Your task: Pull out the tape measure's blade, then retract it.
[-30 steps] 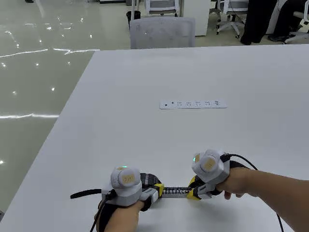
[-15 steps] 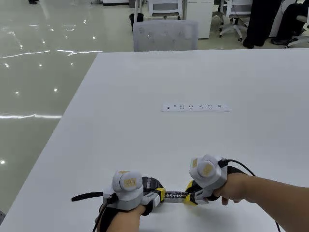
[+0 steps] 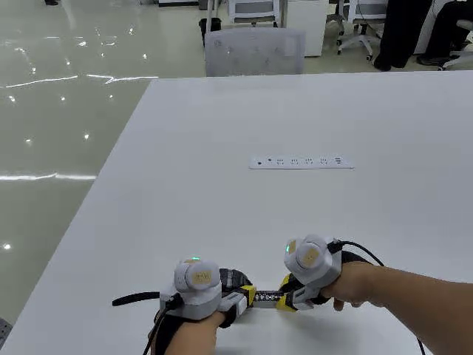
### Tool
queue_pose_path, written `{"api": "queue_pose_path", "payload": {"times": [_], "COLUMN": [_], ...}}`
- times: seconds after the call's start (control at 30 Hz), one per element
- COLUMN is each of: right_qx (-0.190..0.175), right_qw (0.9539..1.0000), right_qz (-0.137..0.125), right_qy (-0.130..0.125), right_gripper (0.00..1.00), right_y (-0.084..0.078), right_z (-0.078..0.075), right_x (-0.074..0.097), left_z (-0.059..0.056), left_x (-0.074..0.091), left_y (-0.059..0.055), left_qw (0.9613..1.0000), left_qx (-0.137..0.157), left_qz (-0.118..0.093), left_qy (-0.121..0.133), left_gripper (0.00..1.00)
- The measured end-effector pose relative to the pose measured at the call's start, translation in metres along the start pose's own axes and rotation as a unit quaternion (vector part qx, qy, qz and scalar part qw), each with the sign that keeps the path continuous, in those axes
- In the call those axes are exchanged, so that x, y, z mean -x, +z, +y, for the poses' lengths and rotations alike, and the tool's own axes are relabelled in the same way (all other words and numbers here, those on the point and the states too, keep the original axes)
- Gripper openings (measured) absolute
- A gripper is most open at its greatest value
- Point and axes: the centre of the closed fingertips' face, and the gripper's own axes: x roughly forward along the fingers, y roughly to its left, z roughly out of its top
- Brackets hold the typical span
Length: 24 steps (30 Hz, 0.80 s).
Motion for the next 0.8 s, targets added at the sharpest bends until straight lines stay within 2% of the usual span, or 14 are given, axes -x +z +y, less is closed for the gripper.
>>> {"api": "queue_pose_path", "payload": {"times": [0.47, 0.57, 0.63, 0.8], "right_qx": [0.015, 0.012, -0.005, -0.001], "right_qw": [0.9999, 0.9999, 1.0000, 0.9999], "right_qz": [0.004, 0.004, -0.001, -0.007], "right_qy": [0.007, 0.008, 0.007, 0.010], "right_gripper": [0.14, 0.14, 0.14, 0.14], "right_y": [0.008, 0.009, 0.011, 0.014], "right_z": [0.002, 0.002, 0.002, 0.004], "right_x": [-0.008, -0.008, -0.008, -0.012], "left_z": [0.000, 0.000, 0.000, 0.000], "left_x": [0.000, 0.000, 0.000, 0.000], "left_y": [0.000, 0.000, 0.000, 0.000], "left_qw": [1.0000, 1.0000, 1.0000, 1.0000], "left_qx": [0.000, 0.001, 0.002, 0.002], "left_qz": [0.000, 0.001, 0.000, 0.000], "left_qy": [0.000, 0.000, 0.000, -0.001], "left_gripper": [0.56, 0.56, 0.56, 0.56]}}
